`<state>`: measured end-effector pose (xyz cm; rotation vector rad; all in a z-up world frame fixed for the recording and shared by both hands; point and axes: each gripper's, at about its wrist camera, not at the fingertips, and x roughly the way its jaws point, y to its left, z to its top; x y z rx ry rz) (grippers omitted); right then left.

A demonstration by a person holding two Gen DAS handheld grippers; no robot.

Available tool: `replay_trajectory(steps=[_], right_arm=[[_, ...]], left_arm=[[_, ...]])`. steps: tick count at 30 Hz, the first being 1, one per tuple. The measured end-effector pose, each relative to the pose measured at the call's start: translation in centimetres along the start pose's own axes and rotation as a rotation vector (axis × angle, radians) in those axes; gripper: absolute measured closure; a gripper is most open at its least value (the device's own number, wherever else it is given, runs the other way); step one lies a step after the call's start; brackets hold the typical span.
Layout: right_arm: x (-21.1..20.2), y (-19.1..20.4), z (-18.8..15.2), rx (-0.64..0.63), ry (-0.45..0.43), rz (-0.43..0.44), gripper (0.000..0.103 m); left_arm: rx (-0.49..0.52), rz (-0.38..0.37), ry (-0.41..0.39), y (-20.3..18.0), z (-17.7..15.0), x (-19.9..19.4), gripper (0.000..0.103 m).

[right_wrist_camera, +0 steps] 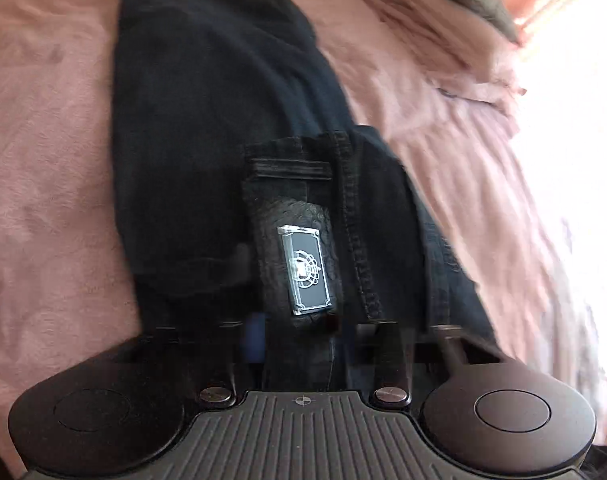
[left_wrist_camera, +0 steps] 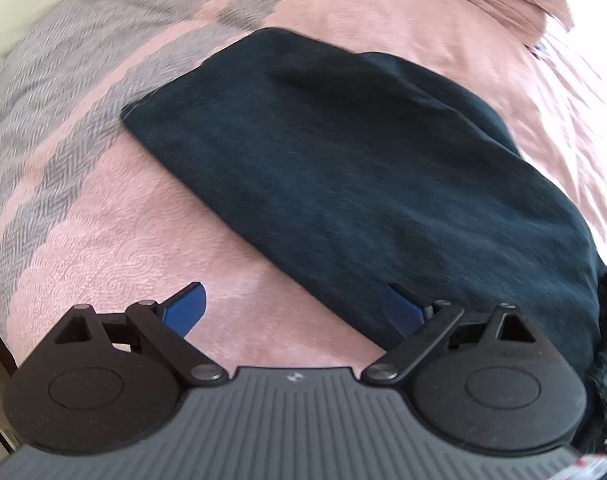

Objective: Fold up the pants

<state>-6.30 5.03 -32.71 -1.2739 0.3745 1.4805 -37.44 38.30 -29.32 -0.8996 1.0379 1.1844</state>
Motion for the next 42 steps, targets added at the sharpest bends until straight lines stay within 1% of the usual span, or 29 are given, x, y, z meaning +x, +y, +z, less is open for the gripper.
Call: replay_trajectory(steps=[1,2,3,5,7,8,9,10,11,12,13,15,17,19,20,22,25,27,29,30,31,32,33,34,35,36,37,39,42], right_arm=[[-0.9,-1.1,0.0,0.073,-0.029,-0.002,0.094],[-1.5,-2.6,-0.1,0.170,-0.046,-0.025,0.099],[-2.0,-4.1,-0.3,0.265,-0.055,-0.046,0.100],[-3.7,-8.4,-1.6,0.516,-0.077,-0.098,0.100],[-5.8,-12.1,-3.2,0.701,-0.106,-0.142,0.100],[-6.7,-13.4,-3.9,0.761,-0.113,-0.160,0.100],[-7.9,-14.5,-4.3,0.815,-0.114,-0.182,0.100],[-8.6,-15.3,-4.9,0.854,-0.110,-0.193,0.100],[-9.5,-16.2,-5.6,0.904,-0.107,-0.205,0.100],[-10.2,-17.1,-6.1,0.954,-0.108,-0.215,0.100],[-10.7,-17.9,-6.7,0.998,-0.111,-0.227,0.100],[-12.4,-19.4,-7.5,1.063,-0.138,-0.251,0.100],[-14.0,-21.1,-8.2,1.121,-0.176,-0.269,0.100],[-15.0,-23.5,-9.5,1.175,-0.232,-0.273,0.100],[-15.8,-24.5,-10.3,1.205,-0.263,-0.272,0.100],[-15.9,-27.8,-11.7,1.269,-0.313,-0.299,0.100],[-15.8,-33.1,-14.5,1.452,-0.361,-0.348,0.099],[-14.7,-36.3,-16.4,1.577,-0.351,-0.373,0.099],[-12.4,-40.0,-19.0,1.727,-0.328,-0.318,0.099],[-11.3,-41.4,-20.0,1.785,-0.273,-0.297,0.097],[-10.8,-42.0,-20.8,1.811,-0.217,-0.298,0.093],[-10.7,-42.2,-21.3,1.809,-0.185,-0.345,0.089],[-10.8,-41.8,-21.6,1.782,-0.171,-0.388,0.071],[-11.2,-41.0,-22.0,1.762,-0.164,-0.394,0.048],[-11.7,-39.8,-22.5,1.759,-0.165,-0.388,0.043],[-12.2,-38.5,-23.0,1.767,-0.172,-0.376,0.043],[-12.7,-36.2,-23.6,1.784,-0.174,-0.348,0.043],[-13.3,-32.3,-24.8,1.823,-0.154,-0.297,0.043],[-13.4,-25.4,-26.8,1.928,-0.068,-0.264,0.043]], left_arm=[[-0.023,0.000,-0.002,0.7,0.1,0.2,0.010],[-0.051,-0.006,-0.008,1.4,0.4,0.5,0.010],[-0.081,-0.011,-0.011,2.0,0.7,0.8,0.010],[-0.145,-0.030,-0.020,3.2,1.4,1.5,0.012],[-0.208,-0.052,-0.022,4.3,2.2,2.7,0.017],[-0.240,-0.057,-0.009,4.8,2.5,3.4,0.023],[-0.276,-0.067,0.005,5.2,2.8,4.1,0.042],[-0.310,-0.081,0.014,5.6,3.0,4.7,0.052],[-0.332,-0.093,0.010,5.9,3.2,4.9,0.073],[-0.350,-0.116,0.006,6.2,3.3,4.9,0.097],[-0.364,-0.108,-0.002,6.4,3.5,4.5,0.103],[-0.396,-0.119,-0.022,6.7,4.1,3.0,0.103],[-0.403,-0.150,-0.087,6.4,5.5,0.0,0.103],[-0.359,-0.196,-0.175,5.1,8.1,-3.5,0.103],[-0.327,-0.215,-0.218,4.2,9.8,-5.0,0.103],[-0.244,-0.240,-0.297,1.6,14.1,-7.4,0.103],[-0.122,-0.253,-0.406,-3.9,21.5,-8.4,0.103],[-0.066,-0.243,-0.465,-8.2,26.2,-7.6,0.101],[-0.056,-0.182,-0.525,-12.2,29.8,-6.3,0.096],[-0.060,-0.172,-0.518,-13.6,30.9,-5.6,0.088],[-0.054,-0.170,-0.495,-14.7,31.5,-4.9,0.082],[-0.036,-0.168,-0.485,-15.6,31.2,-4.4,0.075],[-0.003,-0.157,-0.475,-16.0,30.3,-3.9,0.072],[0.033,-0.138,-0.457,-16.0,29.2,-3.1,0.069],[0.059,-0.118,-0.424,-15.6,28.1,-2.2,0.065],[0.064,-0.107,-0.377,-14.6,26.6,-1.2,0.064],[0.059,-0.107,-0.327,-13.2,24.8,-0.1,0.064],[0.032,-0.090,-0.225,-9.9,21.0,1.9,0.064],[-0.050,-0.068,-0.071,-5.2,14.7,5.0,0.064]])
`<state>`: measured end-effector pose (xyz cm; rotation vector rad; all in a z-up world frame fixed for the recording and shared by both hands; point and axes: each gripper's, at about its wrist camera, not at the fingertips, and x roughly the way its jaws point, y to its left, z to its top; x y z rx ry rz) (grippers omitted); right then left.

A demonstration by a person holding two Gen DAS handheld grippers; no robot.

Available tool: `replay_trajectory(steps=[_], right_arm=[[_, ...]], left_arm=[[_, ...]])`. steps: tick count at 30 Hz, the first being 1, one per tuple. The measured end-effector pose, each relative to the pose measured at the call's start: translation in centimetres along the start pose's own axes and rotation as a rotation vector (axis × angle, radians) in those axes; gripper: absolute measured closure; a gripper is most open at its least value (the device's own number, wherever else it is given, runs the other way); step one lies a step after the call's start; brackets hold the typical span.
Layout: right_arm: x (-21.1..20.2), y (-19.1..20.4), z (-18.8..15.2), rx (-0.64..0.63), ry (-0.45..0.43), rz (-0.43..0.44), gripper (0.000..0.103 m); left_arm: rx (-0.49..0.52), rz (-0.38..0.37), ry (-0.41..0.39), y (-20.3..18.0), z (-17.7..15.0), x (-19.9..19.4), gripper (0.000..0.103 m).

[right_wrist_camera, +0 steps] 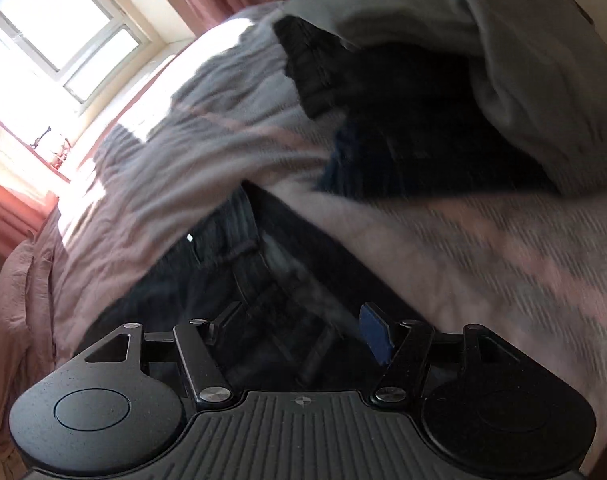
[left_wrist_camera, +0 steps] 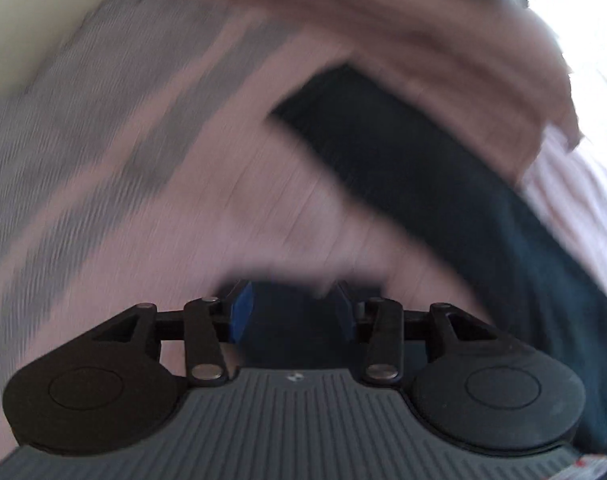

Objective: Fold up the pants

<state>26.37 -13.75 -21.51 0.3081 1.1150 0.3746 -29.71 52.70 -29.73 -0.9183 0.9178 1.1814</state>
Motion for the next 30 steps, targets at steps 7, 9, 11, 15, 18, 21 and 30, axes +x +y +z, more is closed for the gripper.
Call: replay_trajectory(steps=[7,9,11,15,18,21,30], right_arm=[[-0.5,-6.7,-7.7,0.217,0.111,-0.084,0.043],[-0.4,-7.3,-8.5,0.263,0.095,-0.077,0.043],[-0.5,-7.5,-9.3,0.292,0.071,-0.050,0.043],[-1.0,-7.2,-10.4,0.303,0.044,-0.004,0.043],[-2.1,-6.8,-10.6,0.282,0.033,0.024,0.043],[-3.4,-6.9,-10.9,0.257,0.027,0.047,0.043],[-2.7,-8.5,-13.2,0.387,0.034,0.101,0.040]], left_arm=[[-0.224,-0.121,0.046,5.2,-6.7,4.1,0.057],[-0.258,-0.180,-0.009,5.2,-6.4,4.9,0.055],[-0.271,-0.202,-0.015,5.3,-5.7,5.8,0.072],[-0.229,-0.214,-0.081,4.6,-3.8,3.2,0.097],[-0.249,-0.286,-0.191,6.2,-2.3,-3.0,0.098],[-0.184,-0.300,-0.358,9.2,-2.6,-11.2,0.096],[-0.277,0.063,-0.033,18.1,-10.2,-3.0,0.083]])
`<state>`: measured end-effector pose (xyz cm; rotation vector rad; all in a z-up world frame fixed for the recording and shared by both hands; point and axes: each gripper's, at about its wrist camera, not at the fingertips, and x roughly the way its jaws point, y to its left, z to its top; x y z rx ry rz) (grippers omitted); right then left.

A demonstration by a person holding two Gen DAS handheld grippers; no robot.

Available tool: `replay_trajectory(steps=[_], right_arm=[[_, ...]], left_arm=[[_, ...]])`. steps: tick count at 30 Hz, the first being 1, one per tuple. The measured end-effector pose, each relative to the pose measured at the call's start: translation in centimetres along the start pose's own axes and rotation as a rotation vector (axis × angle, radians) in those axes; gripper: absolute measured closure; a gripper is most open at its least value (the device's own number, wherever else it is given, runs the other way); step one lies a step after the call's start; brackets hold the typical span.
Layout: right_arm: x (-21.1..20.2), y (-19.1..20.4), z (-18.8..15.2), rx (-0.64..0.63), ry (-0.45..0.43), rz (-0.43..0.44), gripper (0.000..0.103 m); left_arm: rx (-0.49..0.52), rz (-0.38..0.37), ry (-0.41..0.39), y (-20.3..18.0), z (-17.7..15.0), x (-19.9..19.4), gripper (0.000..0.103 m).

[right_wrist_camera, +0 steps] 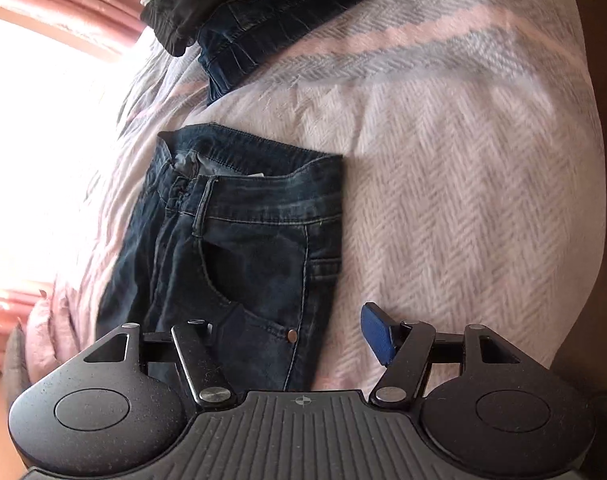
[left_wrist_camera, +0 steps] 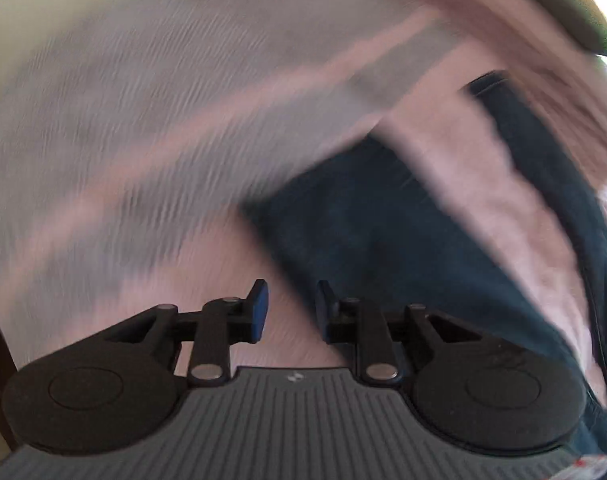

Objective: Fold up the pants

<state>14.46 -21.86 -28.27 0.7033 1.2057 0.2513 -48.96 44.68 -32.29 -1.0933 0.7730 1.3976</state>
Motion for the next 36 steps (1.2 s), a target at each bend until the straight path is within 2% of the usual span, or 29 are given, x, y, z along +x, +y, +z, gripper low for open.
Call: replay_trajectory(steps=[2,5,7,12,14,15,16,17,18,19,21,25,27,29,31,32,33,34,36], right_arm=[[-0.1,-0.6,0.3,0.012,-0.021,0.014,0.039],[0.4,-1.3,1.1,0.049,-0.065,0.025,0.039],[1.4,-1.5,1.6,0.064,-0.095,0.051,0.039],[4.4,-1.0,2.5,-0.013,-0.092,0.037,0.041],[4.8,-0.7,2.6,-0.036,-0.091,0.015,0.058],[4.8,-0.7,2.6,-0.045,-0.087,-0.014,0.075],[4.7,-0.7,2.7,-0.050,-0.085,-0.031,0.093],[4.4,-0.8,2.7,-0.055,-0.082,-0.040,0.097],[4.0,-0.6,2.8,-0.073,-0.078,-0.044,0.101],[3.5,-0.1,2.9,-0.106,-0.079,-0.056,0.103],[2.2,1.3,3.1,-0.164,-0.074,-0.089,0.103],[-2.9,3.4,3.7,-0.208,-0.063,-0.067,0.103],[-4.7,3.5,3.5,-0.229,-0.050,-0.067,0.103],[-4.7,2.8,2.7,-0.242,-0.027,-0.110,0.103],[-3.1,1.0,1.8,-0.215,-0.015,-0.162,0.103],[-2.0,0.1,1.6,-0.187,0.012,-0.186,0.103],[-0.8,-0.5,1.3,-0.170,0.045,-0.227,0.092],[0.0,-0.7,1.0,-0.168,0.076,-0.302,0.082],[-0.1,0.0,0.4,-0.235,0.080,-0.316,0.072]], left_arm=[[-0.068,-0.029,0.005,1.0,-1.4,0.2,0.083],[-0.059,-0.071,0.004,0.9,-2.2,0.0,0.070],[-0.052,-0.096,0.000,0.8,-2.1,0.0,0.067],[-0.096,-0.147,-0.024,0.6,-1.7,-0.2,0.051],[-0.095,-0.143,-0.033,0.5,-1.3,0.4,0.050],[-0.103,-0.134,-0.037,0.5,-1.0,0.9,0.051],[-0.119,-0.140,-0.041,0.5,-0.8,1.3,0.052],[-0.128,-0.141,-0.041,0.4,-0.5,1.8,0.059],[-0.116,-0.128,-0.051,0.2,-0.3,2.0,0.093],[-0.089,-0.108,-0.067,-0.2,-0.1,1.9,0.102],[-0.061,-0.106,-0.103,-0.6,0.8,0.8,0.103],[-0.032,-0.201,-0.211,-0.3,2.7,-4.2,0.100],[0.010,-0.209,-0.237,-0.1,3.1,-6.0,0.100],[0.088,-0.146,-0.238,-0.1,2.4,-6.0,0.100],[0.153,-0.039,-0.167,-0.1,1.1,-3.5,0.095],[0.176,0.027,-0.118,0.0,0.4,-1.9,0.089],[0.187,0.103,-0.066,0.2,-0.2,-0.4,0.088],[0.188,0.146,-0.030,0.6,-0.7,0.6,0.086],[0.176,0.152,-0.038,1.2,-1.2,0.1,0.084]])
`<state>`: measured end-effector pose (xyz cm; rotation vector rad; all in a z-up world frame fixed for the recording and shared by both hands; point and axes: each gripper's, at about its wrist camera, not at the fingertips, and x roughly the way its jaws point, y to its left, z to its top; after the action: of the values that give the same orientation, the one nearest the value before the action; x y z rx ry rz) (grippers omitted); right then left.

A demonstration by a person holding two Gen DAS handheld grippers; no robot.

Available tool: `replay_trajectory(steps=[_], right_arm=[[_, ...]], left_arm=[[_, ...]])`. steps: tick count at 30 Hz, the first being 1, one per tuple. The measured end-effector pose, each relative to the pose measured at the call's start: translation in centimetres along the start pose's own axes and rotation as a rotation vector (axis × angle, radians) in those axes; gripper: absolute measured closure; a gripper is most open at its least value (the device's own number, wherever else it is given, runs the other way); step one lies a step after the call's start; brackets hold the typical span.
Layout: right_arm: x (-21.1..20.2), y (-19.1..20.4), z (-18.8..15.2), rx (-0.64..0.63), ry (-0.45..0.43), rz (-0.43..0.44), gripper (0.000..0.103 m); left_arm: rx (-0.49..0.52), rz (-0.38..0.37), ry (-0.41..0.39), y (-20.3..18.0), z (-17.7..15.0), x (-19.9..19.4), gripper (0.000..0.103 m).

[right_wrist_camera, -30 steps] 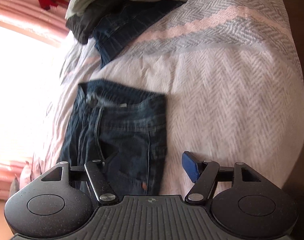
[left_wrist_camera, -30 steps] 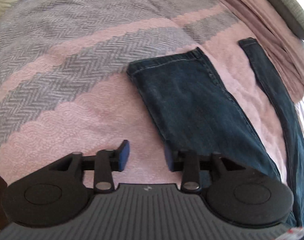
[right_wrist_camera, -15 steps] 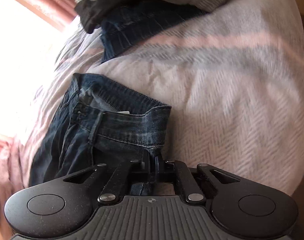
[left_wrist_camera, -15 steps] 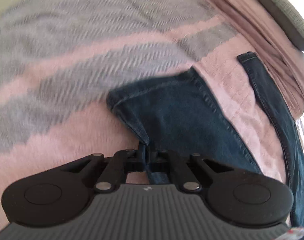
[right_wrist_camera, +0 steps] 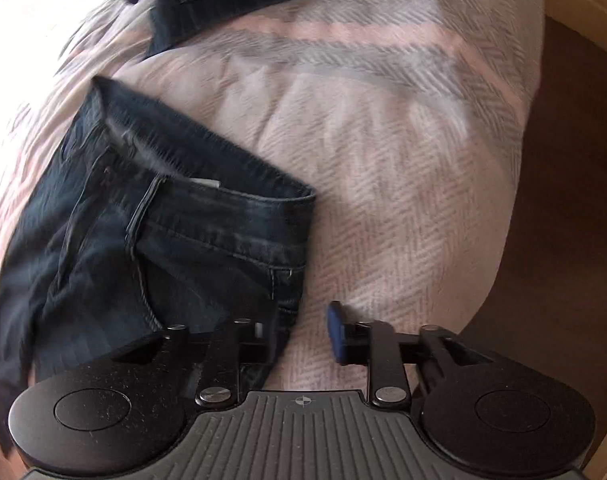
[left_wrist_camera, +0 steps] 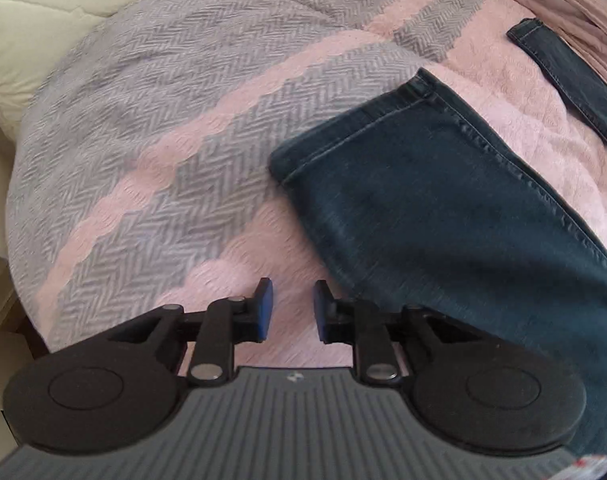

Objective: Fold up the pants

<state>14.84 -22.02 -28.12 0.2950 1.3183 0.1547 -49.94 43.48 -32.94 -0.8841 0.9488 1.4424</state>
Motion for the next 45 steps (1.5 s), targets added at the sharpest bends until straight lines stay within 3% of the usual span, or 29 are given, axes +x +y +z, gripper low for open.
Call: replay_trajectory(steps=[2,5,9,13,18,21,23,24,26,28,31,32,33,35,36,37,39,41,45], right_arm=[[-0.9,0.7,0.2,-0.051,-0.025,-0.032,0.060],[-2.0,1.3,1.0,-0.036,-0.113,-0.066,0.056],[-1.8,3.0,2.6,0.070,-0.213,0.002,0.056],[-1.5,5.5,4.1,0.051,-0.238,0.052,0.056],[-1.7,8.3,4.9,0.040,-0.293,0.080,0.056],[-1.7,9.6,4.3,0.041,-0.313,0.068,0.056],[-1.6,10.3,3.6,0.048,-0.316,0.054,0.056],[-1.5,10.5,3.2,0.053,-0.315,0.051,0.056],[-1.2,11.1,2.5,0.067,-0.311,0.048,0.056],[-1.1,11.7,2.0,0.063,-0.311,0.056,0.056],[-1.0,13.0,2.1,-0.001,-0.326,0.078,0.056],[-0.8,13.4,2.2,-0.029,-0.332,0.089,0.056],[-0.6,13.8,2.5,-0.052,-0.335,0.097,0.056],[0.6,14.6,3.3,-0.078,-0.309,0.113,0.056],[1.3,14.7,3.7,-0.087,-0.287,0.121,0.056],[2.1,14.9,4.4,-0.105,-0.264,0.124,0.056],[3.1,15.1,5.5,-0.165,-0.238,0.137,0.056],[4.2,15.0,7.0,-0.256,-0.223,0.158,0.056],[7.1,15.0,11.2,-0.415,-0.174,0.269,0.056]], left_arm=[[-0.064,-0.027,-0.022,0.6,0.4,-1.5,0.084],[-0.119,-0.144,-0.089,-0.7,2.3,-3.5,0.081],[-0.084,-0.311,-0.119,-6.4,6.7,-2.3,0.073],[-0.057,-0.436,-0.116,-13.8,11.4,1.2,0.073],[-0.032,-0.462,-0.111,-22.2,16.2,6.0,0.073],[-0.042,-0.496,-0.086,-25.2,18.7,8.7,0.073],[-0.048,-0.479,-0.060,-26.4,20.0,10.5,0.073],[-0.043,-0.477,-0.062,-26.9,20.4,11.1,0.078],[0.013,-0.482,-0.098,-27.9,21.2,11.0,0.101],[0.086,-0.527,-0.190,-28.5,21.9,8.9,0.101],[0.116,-0.642,-0.358,-27.8,23.6,4.6,0.099],[0.146,-0.644,-0.383,-27.6,23.8,4.3,0.098],[0.205,-0.582,-0.385,-28.0,23.7,4.8,0.094],[0.348,-0.367,-0.295,-29.7,22.4,7.6,0.089],[0.402,-0.287,-0.241,-30.1,21.5,9.1,0.088],[0.424,-0.257,-0.229,-30.0,20.5,9.6,0.087],[0.365,-0.247,-0.256,-29.0,19.1,8.3,0.087],[0.273,-0.287,-0.246,-27.6,18.2,6.4,0.086],[0.180,-0.295,-0.233,-26.2,14.8,1.3,0.086]])
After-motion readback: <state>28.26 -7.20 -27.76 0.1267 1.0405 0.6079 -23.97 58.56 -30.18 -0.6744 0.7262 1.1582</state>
